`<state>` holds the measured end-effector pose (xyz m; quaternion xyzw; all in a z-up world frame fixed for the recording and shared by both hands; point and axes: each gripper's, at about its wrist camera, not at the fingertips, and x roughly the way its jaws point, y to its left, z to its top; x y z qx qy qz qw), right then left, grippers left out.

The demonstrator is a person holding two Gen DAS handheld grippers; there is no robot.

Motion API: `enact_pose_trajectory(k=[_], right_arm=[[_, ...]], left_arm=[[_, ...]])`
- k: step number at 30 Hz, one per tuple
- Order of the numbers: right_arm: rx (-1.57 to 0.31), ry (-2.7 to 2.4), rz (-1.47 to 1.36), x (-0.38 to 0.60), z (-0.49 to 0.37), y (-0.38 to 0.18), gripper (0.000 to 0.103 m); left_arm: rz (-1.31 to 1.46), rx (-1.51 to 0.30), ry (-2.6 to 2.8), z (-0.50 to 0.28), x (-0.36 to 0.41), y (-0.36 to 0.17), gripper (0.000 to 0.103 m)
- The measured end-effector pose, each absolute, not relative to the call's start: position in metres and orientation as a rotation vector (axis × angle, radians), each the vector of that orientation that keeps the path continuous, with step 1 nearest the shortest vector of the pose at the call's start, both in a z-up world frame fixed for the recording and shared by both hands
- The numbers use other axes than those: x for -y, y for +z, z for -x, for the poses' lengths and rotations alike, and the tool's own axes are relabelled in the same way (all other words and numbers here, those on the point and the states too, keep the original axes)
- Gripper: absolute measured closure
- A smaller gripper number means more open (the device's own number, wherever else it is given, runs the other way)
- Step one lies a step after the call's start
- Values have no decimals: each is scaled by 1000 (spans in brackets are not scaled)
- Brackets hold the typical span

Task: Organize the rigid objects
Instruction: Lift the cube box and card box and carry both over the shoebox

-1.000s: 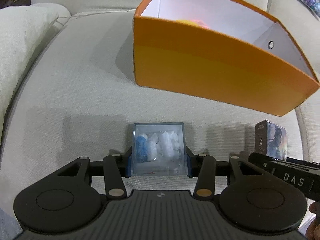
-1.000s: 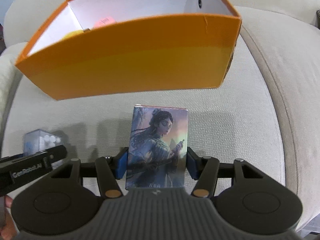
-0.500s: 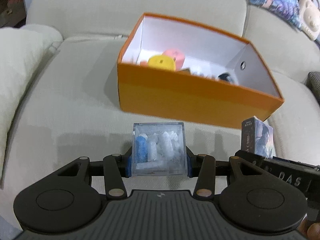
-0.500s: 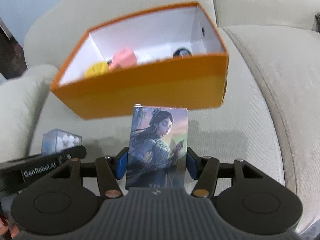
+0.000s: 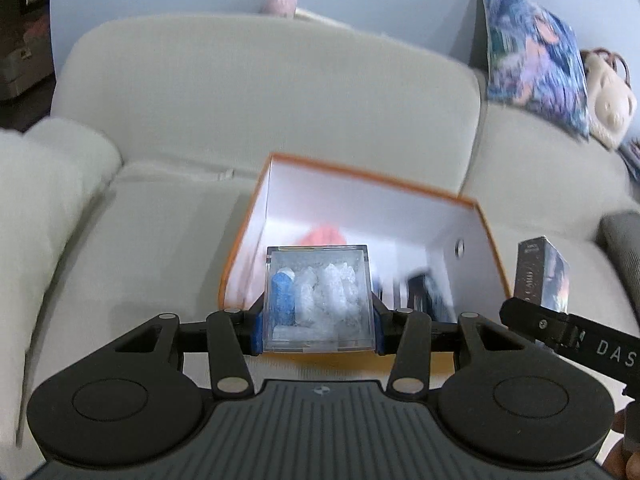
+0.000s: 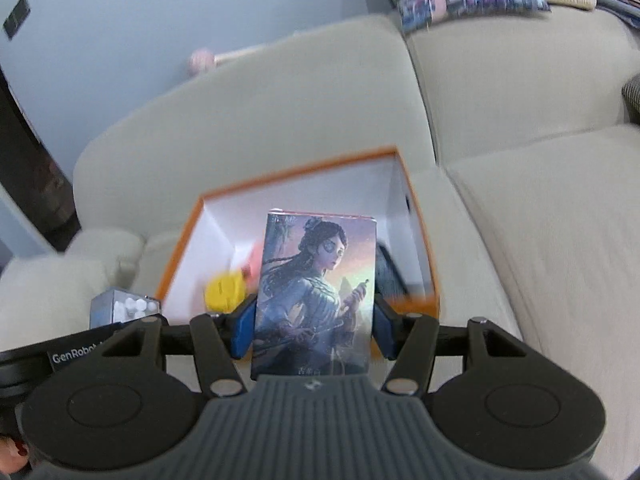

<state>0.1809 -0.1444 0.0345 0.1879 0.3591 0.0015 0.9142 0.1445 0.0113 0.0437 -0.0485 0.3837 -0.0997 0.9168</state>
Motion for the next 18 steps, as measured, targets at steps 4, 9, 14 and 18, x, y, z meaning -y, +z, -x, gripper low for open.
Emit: enact_pose_trajectory(k=[4, 9, 14, 18], right_arm=[[-722, -12, -392, 147, -216, 36, 43], [-778, -19, -400, 145, -254, 6, 43], [-849, -22, -379, 137, -275, -19, 43], [-899, -23, -337, 127, -288, -35, 43]], left_arm=[[92, -758, -211, -184, 2, 46, 50], [71, -793, -199, -226, 18, 21, 50], [37, -844, -175, -253, 29, -4, 50], [4, -875, -159, -260, 34, -19, 50]])
